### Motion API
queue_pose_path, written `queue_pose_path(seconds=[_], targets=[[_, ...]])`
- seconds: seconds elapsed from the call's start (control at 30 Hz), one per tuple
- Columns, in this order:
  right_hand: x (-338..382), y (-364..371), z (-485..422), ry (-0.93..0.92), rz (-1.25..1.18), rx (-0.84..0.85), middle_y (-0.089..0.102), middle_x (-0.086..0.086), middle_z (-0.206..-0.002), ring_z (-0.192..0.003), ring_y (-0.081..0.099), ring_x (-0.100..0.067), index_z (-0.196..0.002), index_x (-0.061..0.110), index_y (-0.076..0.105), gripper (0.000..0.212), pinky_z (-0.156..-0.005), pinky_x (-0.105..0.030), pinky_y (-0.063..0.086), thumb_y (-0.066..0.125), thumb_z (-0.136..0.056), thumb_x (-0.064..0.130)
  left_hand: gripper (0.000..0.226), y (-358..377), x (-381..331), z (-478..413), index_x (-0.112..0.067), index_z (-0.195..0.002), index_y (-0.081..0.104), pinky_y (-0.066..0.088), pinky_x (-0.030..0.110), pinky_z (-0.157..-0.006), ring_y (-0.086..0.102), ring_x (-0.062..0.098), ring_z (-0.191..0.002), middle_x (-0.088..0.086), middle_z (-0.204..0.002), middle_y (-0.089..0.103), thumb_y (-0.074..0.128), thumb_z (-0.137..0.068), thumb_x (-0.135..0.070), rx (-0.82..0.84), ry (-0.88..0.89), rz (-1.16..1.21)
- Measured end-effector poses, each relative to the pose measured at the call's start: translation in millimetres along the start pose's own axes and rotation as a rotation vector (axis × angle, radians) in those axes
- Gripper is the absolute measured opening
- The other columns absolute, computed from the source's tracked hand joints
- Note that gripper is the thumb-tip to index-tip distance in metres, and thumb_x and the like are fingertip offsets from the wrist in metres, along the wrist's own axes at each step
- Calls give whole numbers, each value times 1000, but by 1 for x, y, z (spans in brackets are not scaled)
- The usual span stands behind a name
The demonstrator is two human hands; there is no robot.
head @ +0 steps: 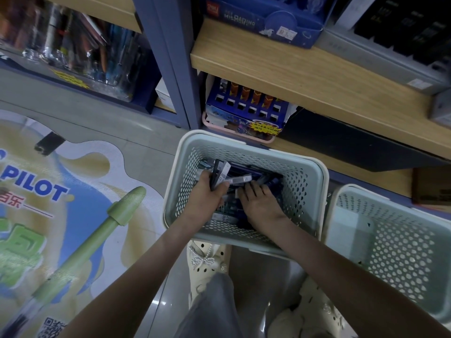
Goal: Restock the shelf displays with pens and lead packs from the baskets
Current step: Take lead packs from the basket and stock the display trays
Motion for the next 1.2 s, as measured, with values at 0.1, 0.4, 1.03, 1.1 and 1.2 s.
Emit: queue_pose_path(seconds=[0.1, 0.4, 1.03, 1.1, 1.2], targets=[[11, -2, 2, -44, 19, -112, 69, -21, -97, -94, 65, -37, -104, -2, 70, 32, -80, -43, 53, 56, -78, 9, 12, 0, 6, -3, -16, -98, 45, 46, 23, -55, 52, -3, -48, -4, -72, 56, 57, -96, -17, 4, 40, -70], [12, -22, 11, -181, -111, -481, 62, -5, -65, -59, 57, -20, -78, 7, 71, 32, -59, -26, 47, 80, -48, 0, 21, 4, 6, -4, -11, -108, 46, 54, 38, -74, 62, 11, -71, -1, -82, 63, 58, -95, -21, 24, 119, -147], [-27, -63, 3, 208, -1790, -277, 62, -7, -94, -78, 61, -7, -102, 15, 61, 16, -70, -22, 49, 51, -96, 4, 32, 10, -1, 3, -14, -126, 43, 53, 18, -74, 67, 3, -80, -3, -98, 68, 56, -96, -14, 247, 82, -22], [-34, -53, -4, 163, -1418, -257, 60, -4, -105, -97, 57, -11, -112, 15, 59, 20, -83, -26, 42, 50, -97, 6, 30, 11, 1, 2, -11, -120, 45, 54, 30, -72, 67, 16, -75, 5, -88, 68, 60, -94, -13, 213, 65, -90], [-33, -19, -10, 40, -679, -35, 41, -7, -139, -129, 35, -24, -145, 13, 32, 48, -102, -35, 29, 43, -99, 9, 27, -1, 4, -3, -4, -117, 44, 52, 34, -68, 67, 29, -79, 8, -81, 67, 58, -94, -8, 73, 18, -49]])
Point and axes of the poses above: each hand's wrist, its own z-axis away from the middle knuckle, its own y-axis out of the palm, x = y × z, the point moved 6 cm from there along -z, towards the middle knuckle
